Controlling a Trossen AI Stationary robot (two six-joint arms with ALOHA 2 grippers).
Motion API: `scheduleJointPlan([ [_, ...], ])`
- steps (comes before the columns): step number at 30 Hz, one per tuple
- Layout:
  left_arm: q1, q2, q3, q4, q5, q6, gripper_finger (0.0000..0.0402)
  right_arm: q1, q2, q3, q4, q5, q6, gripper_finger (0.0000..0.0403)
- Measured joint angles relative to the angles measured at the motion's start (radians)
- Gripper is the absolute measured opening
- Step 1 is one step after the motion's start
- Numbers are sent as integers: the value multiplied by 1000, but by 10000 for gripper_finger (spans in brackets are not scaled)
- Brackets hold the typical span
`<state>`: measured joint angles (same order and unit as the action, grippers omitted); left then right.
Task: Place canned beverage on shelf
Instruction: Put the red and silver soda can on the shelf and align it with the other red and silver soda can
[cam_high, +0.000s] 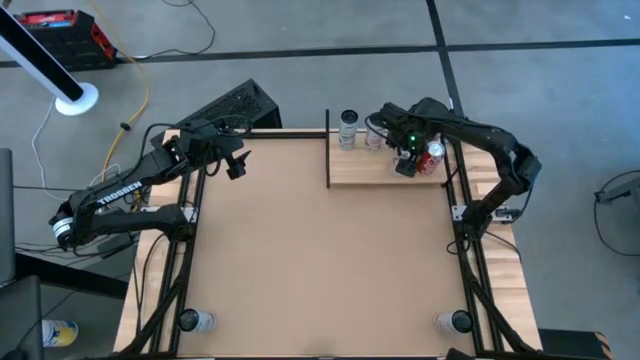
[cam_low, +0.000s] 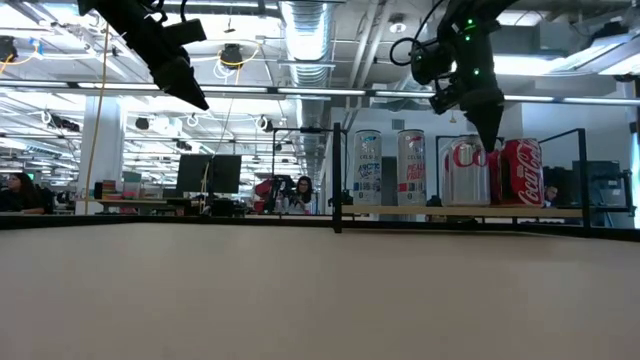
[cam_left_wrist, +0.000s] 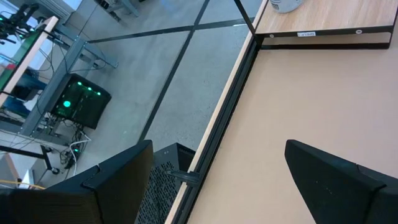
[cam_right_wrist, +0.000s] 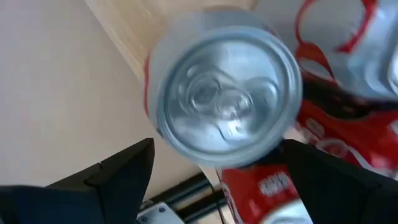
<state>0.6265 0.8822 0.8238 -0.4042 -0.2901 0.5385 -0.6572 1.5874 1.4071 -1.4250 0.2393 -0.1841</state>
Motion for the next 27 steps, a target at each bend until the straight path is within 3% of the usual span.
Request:
scheduleJointPlan([
  [11, 0, 0, 0, 0, 0, 6, 350, 102, -111, 84, 1, 10, 64, 379],
  [18, 0, 0, 0, 3, 0, 6, 350, 208, -116, 123, 162, -14, 93, 368],
  [22, 0, 0, 0, 3, 0, 3, 350, 234, -61, 122, 192, -18, 50, 315],
  [27, 0, 0, 0, 3, 0, 4, 350, 200, 23, 122, 163, -20, 28, 205],
])
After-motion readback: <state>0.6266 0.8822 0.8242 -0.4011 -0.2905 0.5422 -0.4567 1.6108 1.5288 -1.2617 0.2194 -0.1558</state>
